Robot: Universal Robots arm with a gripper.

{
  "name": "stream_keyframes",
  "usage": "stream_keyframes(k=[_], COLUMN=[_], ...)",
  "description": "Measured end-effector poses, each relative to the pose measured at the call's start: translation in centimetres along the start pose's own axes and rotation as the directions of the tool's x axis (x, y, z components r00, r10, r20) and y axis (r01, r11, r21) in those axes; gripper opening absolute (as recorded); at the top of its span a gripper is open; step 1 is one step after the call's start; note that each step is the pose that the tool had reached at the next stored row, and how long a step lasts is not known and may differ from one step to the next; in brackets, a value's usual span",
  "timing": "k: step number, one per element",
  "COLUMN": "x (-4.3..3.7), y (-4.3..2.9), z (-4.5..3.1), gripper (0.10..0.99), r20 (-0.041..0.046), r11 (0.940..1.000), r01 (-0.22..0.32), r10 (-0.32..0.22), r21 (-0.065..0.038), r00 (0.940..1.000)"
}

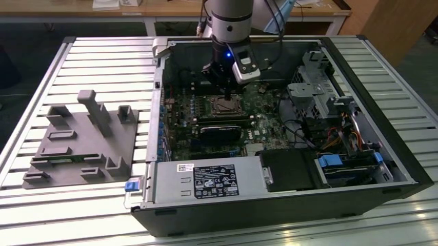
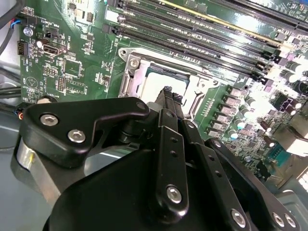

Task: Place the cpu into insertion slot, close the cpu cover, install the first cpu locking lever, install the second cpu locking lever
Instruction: 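Install the second cpu locking lever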

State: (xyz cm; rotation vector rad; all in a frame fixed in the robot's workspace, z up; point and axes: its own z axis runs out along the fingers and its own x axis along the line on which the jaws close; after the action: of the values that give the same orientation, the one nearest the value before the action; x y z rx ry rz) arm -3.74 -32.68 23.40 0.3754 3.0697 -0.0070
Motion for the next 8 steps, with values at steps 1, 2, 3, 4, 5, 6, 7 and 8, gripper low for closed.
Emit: stream_keyframes(k=[1, 2, 3, 4, 5, 6, 7, 8], x=[-0.01, -0.02, -0.02, -0.03, -0.04, -0.05, -0.06, -0.07], y=[-0.03, -0.07, -0.1, -0.13, -0.16, -0.2, -0.24, -0.29], z=[0.0, 0.0, 0.0, 0.0, 0.0, 0.0, 0.0, 0.0], gripper=[0.106, 0.106, 0.106, 0.106, 0.106, 0.106, 0.106, 0.106], r20=[0.0, 0.0, 0.0, 0.0, 0.0, 0.0, 0.0, 0.0], r11=[1.0, 1.0, 1.0, 1.0, 1.0, 1.0, 1.0, 1.0], r01=[0.0, 0.0, 0.0, 0.0, 0.0, 0.0, 0.0, 0.0], r10=[0.0, 0.0, 0.0, 0.0, 0.0, 0.0, 0.0, 0.0], r21=[0.0, 0.0, 0.0, 0.0, 0.0, 0.0, 0.0, 0.0], r00=[1.0, 1.0, 1.0, 1.0, 1.0, 1.0, 1.0, 1.0])
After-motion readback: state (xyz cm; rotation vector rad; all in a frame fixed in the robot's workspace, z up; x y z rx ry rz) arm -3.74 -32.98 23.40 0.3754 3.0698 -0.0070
